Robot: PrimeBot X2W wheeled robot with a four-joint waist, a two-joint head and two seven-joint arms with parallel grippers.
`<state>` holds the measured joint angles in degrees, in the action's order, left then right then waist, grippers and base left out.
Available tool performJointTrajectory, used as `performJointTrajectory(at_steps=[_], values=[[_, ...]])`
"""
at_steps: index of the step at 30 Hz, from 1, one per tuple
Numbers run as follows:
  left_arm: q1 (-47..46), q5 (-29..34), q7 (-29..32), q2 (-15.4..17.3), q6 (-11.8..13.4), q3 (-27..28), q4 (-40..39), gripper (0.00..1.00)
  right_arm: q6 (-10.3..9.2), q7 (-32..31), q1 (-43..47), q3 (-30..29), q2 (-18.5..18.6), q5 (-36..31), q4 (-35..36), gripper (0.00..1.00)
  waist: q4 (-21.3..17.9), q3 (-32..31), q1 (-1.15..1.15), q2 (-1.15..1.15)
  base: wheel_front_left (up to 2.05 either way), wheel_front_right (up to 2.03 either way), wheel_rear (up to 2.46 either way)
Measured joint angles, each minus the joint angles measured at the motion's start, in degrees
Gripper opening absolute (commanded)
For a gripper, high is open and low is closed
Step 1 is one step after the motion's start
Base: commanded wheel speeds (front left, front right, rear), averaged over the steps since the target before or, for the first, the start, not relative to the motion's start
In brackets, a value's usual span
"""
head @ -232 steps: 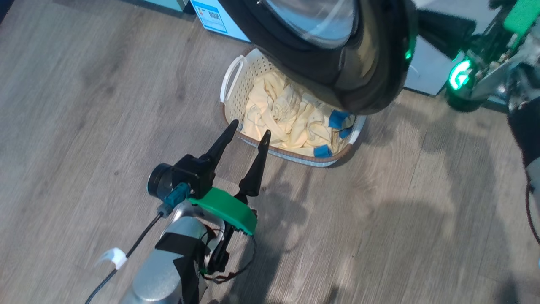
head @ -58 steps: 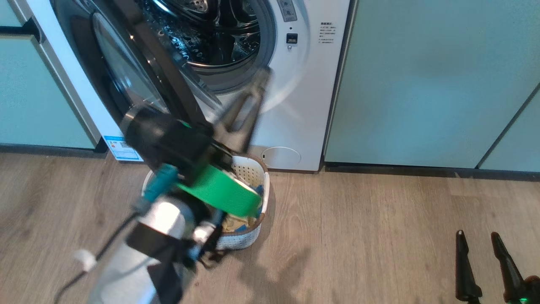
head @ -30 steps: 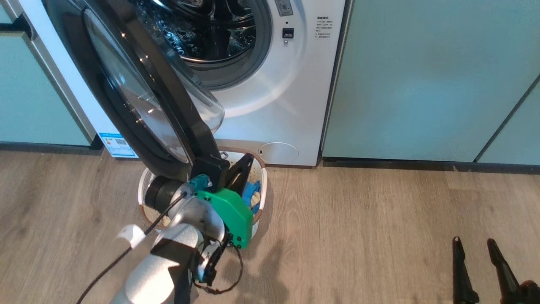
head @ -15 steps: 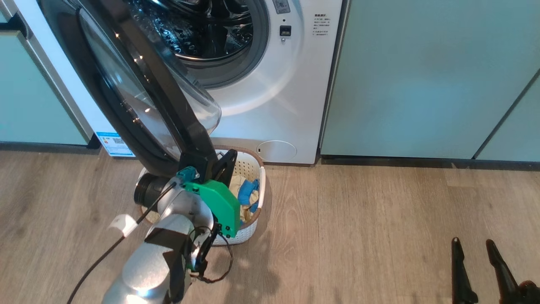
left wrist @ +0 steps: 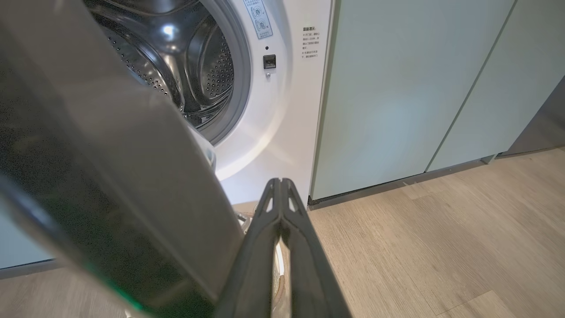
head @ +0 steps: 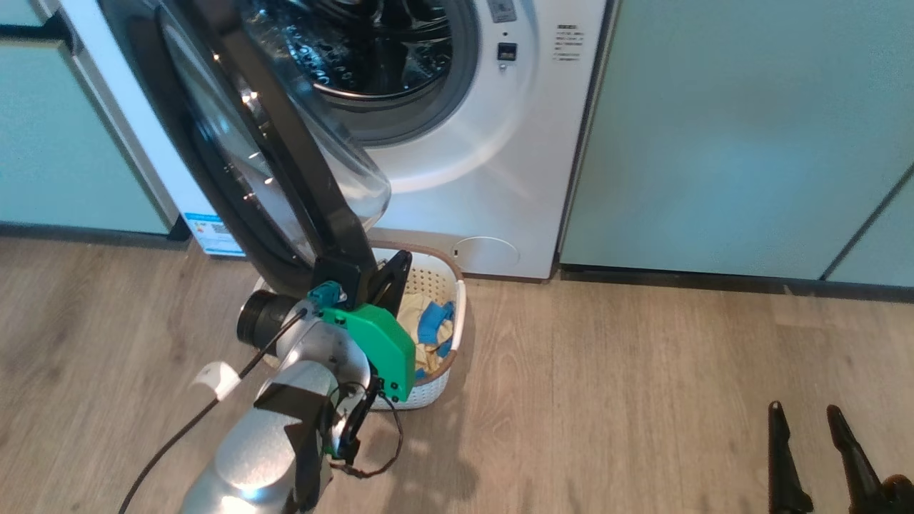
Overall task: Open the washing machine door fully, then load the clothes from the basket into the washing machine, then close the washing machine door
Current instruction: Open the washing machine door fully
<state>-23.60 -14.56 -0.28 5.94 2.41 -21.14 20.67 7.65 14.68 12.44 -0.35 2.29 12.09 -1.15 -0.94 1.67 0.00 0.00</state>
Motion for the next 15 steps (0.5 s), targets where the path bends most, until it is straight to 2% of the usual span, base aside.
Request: performJointTrajectory(at_steps=[15], values=[[2.0,-0.2,-0.7,0.0,1.2,-1.5,-3.2,0.00,0.00,0.0,0.0,-0.4,0.0,0.0,-0.4,1.00,6.5,0.1,0.00,0.00,0.00,0.00,0.00]])
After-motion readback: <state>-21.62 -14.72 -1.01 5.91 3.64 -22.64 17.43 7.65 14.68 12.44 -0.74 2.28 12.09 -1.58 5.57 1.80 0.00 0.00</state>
